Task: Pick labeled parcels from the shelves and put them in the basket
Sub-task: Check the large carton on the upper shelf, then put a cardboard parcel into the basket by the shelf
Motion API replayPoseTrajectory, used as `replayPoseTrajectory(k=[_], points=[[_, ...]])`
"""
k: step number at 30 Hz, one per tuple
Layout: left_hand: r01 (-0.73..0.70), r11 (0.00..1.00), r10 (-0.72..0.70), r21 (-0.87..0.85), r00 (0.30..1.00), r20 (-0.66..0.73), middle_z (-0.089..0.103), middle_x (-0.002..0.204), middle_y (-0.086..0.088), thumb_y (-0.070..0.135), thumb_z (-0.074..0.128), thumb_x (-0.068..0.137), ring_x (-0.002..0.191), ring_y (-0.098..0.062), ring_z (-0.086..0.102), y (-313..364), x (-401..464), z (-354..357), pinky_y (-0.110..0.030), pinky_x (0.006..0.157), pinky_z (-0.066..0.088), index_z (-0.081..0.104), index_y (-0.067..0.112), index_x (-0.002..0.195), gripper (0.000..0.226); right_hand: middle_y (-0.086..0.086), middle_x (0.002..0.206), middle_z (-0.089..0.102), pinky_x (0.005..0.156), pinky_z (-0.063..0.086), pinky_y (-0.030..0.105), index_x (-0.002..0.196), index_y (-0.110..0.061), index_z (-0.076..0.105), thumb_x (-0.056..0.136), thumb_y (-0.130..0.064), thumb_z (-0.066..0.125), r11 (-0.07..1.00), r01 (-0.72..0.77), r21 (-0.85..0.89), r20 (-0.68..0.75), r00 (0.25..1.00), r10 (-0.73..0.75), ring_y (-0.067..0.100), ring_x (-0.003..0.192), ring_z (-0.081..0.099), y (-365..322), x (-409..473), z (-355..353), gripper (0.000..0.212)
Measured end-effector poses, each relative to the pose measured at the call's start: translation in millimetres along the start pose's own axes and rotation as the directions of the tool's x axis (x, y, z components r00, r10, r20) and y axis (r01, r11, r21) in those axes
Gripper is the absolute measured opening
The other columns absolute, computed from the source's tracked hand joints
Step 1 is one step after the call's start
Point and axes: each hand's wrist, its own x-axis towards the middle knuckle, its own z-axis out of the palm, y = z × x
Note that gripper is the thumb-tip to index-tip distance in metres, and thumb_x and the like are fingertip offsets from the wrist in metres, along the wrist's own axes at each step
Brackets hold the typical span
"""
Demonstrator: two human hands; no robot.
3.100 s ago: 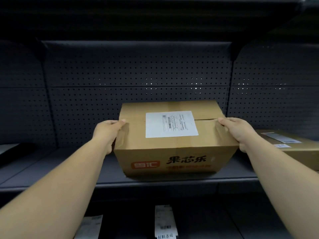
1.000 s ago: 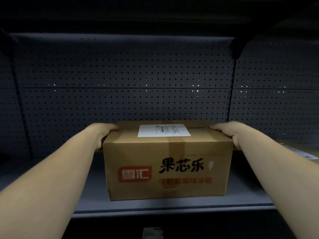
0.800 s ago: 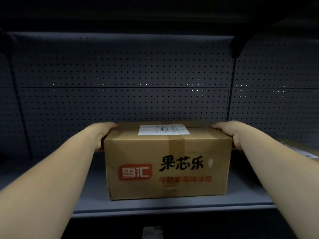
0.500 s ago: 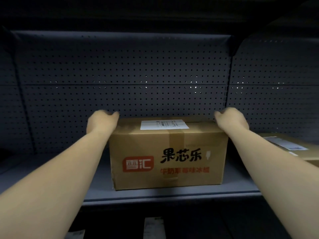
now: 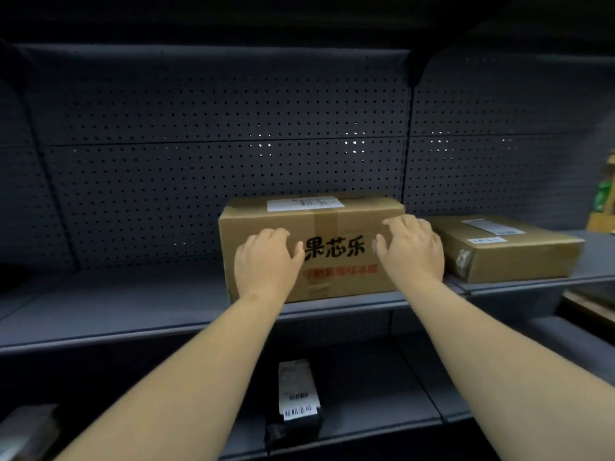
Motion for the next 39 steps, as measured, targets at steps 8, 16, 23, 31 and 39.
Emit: replayPoseTrajectory(k=[8,16,23,31,39], points=[[-0.059,0.995,0.071,-0.081,0.985,0.160,0.064,0.116,0.004,0.049,0.044,0.092,0.104,-0.018,0.059,45,-51,30,-0.034,0.088,0.045,0.062,0.020,0.118,0.043,-0.002,0.123,0.058,0.099,0.038,0.036,0.122,-0.021,0.057,0.092,-0.034,0.052,0.997,-0.058,-0.051,0.061,0.996,0.061,0.020,0.119,0.046,40,-48,-15,0.034],[-0.122,0.982,0.149,-0.146,0.970,0.190,0.066,0.107,0.002,0.047,0.045,0.092,0.099,-0.019,0.060,118,-65,59,-0.034,0.083,0.045,0.064,0.019,0.108,0.037,-0.002,0.119,0.059,0.095,0.039,0.034,0.120,-0.022,0.058,0.090,-0.034,0.052,0.988,-0.095,-0.124,0.078,0.991,0.105,0.021,0.114,0.048,113,-54,-30,0.033],[-0.131,0.974,0.166,-0.183,0.968,0.190,0.065,0.108,0.001,0.046,0.045,0.092,0.098,-0.020,0.060,206,-56,93,-0.033,0.081,0.044,0.063,0.017,0.106,0.036,0.000,0.116,0.060,0.091,0.040,0.036,0.118,-0.019,0.059,0.089,-0.034,0.054,0.985,-0.089,-0.149,0.080,0.992,0.102,0.023,0.112,0.050,202,-28,-45,0.033],[-0.096,0.981,0.121,-0.170,0.982,0.142,0.065,0.103,0.001,0.045,0.046,0.092,0.093,-0.019,0.060,297,-48,133,-0.034,0.079,0.043,0.065,0.018,0.108,0.036,0.000,0.121,0.060,0.095,0.039,0.036,0.123,-0.019,0.057,0.091,-0.036,0.053,0.981,-0.090,-0.169,0.098,0.989,0.107,0.023,0.115,0.048,305,4,-53,0.037],[-0.034,0.991,0.052,-0.131,0.990,0.133,0.064,0.107,-0.001,0.046,0.045,0.092,0.095,-0.020,0.059,349,-44,168,-0.033,0.079,0.043,0.064,0.016,0.108,0.039,0.001,0.126,0.057,0.096,0.039,0.037,0.126,-0.018,0.055,0.093,-0.036,0.050,0.985,-0.115,-0.131,0.145,0.980,0.134,0.024,0.118,0.047,380,23,-47,0.039]])
